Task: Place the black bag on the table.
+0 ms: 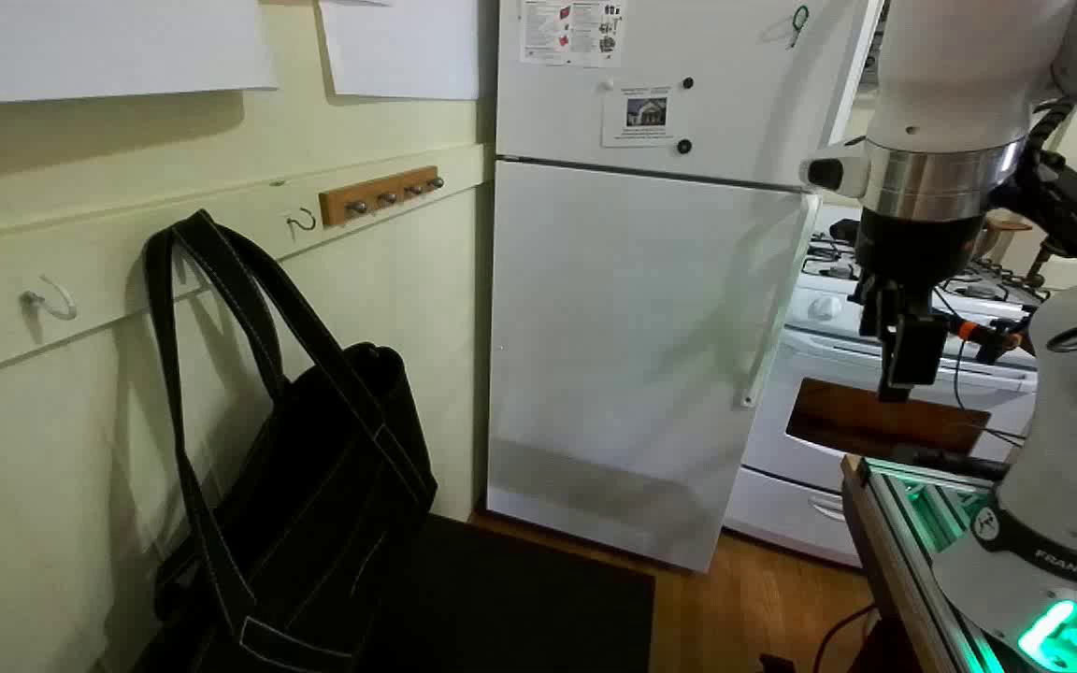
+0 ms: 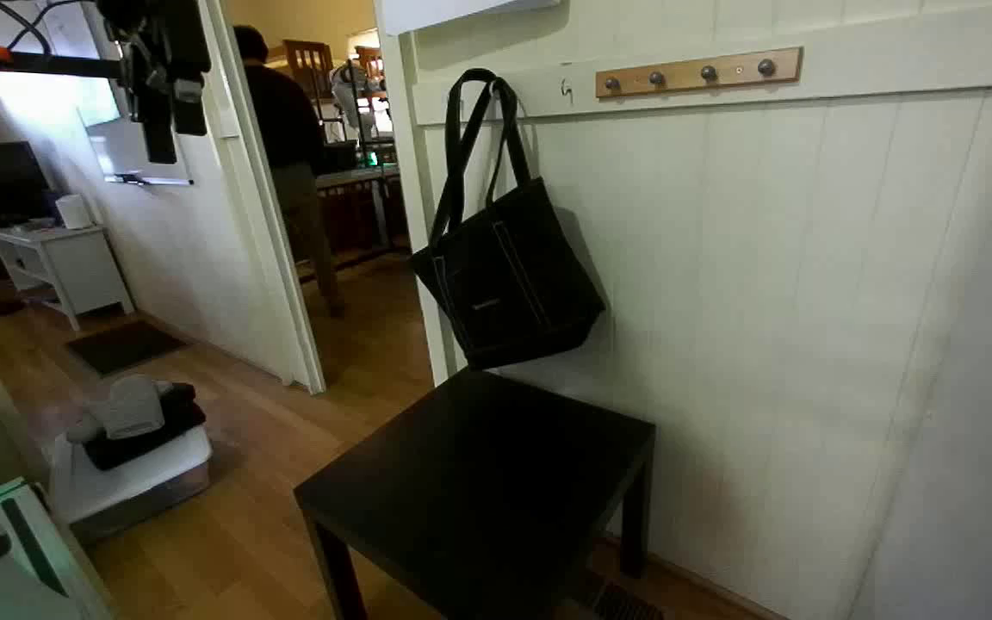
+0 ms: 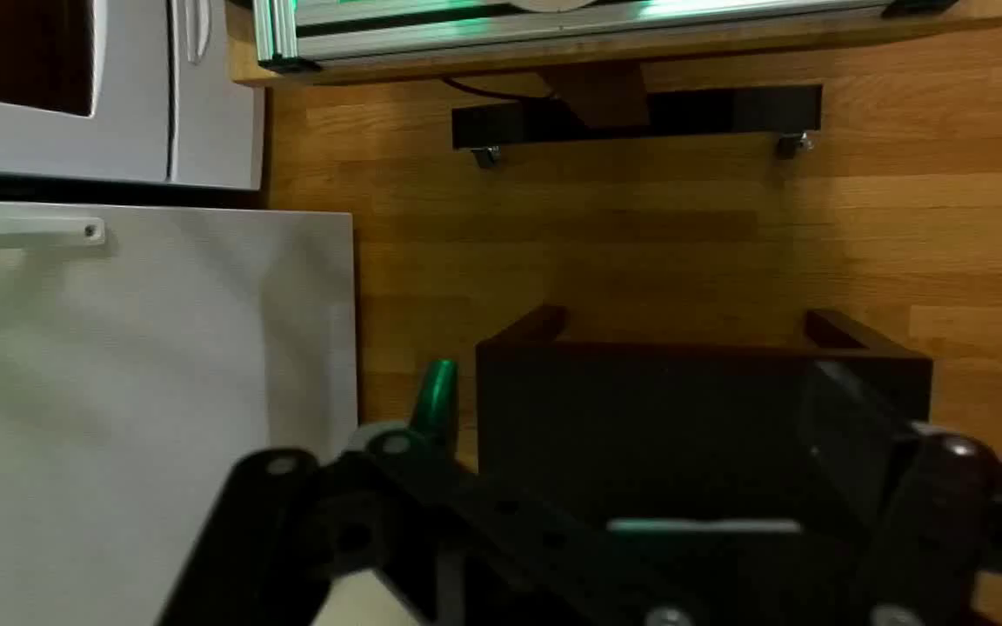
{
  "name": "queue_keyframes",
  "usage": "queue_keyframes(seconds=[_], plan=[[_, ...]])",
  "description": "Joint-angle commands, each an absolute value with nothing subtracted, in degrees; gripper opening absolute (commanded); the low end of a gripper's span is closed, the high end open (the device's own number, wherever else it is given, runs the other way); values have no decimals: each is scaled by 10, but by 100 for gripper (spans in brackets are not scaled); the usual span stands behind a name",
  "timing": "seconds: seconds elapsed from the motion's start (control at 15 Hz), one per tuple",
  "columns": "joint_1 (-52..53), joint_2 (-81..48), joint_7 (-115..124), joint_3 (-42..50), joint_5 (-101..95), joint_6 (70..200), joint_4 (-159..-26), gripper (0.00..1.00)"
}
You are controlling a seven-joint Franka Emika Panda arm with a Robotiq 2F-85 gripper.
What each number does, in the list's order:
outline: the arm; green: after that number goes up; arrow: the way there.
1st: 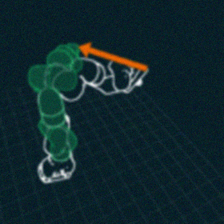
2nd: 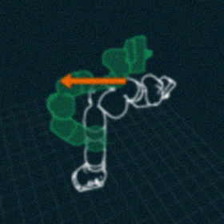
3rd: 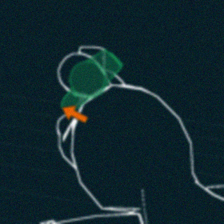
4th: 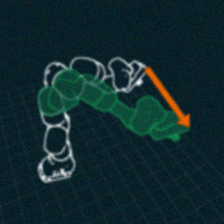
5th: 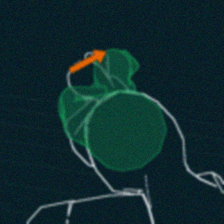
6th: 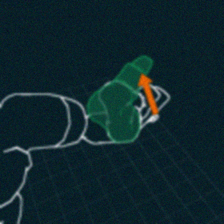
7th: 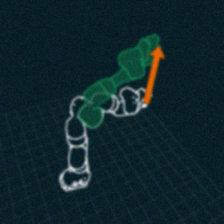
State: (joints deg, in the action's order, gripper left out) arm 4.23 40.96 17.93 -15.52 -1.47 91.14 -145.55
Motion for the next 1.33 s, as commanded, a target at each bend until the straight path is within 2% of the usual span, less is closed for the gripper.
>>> queue_keyframes(seconds=[0.0, 0.73, 1.27], plan=[[49, 408, 183, -149, -18, 911, -1455, 100], [49, 408, 183, -149, -18, 911, -1455, 100], [-25, 449, 201, -63, -26, 946, -1455, 100]])
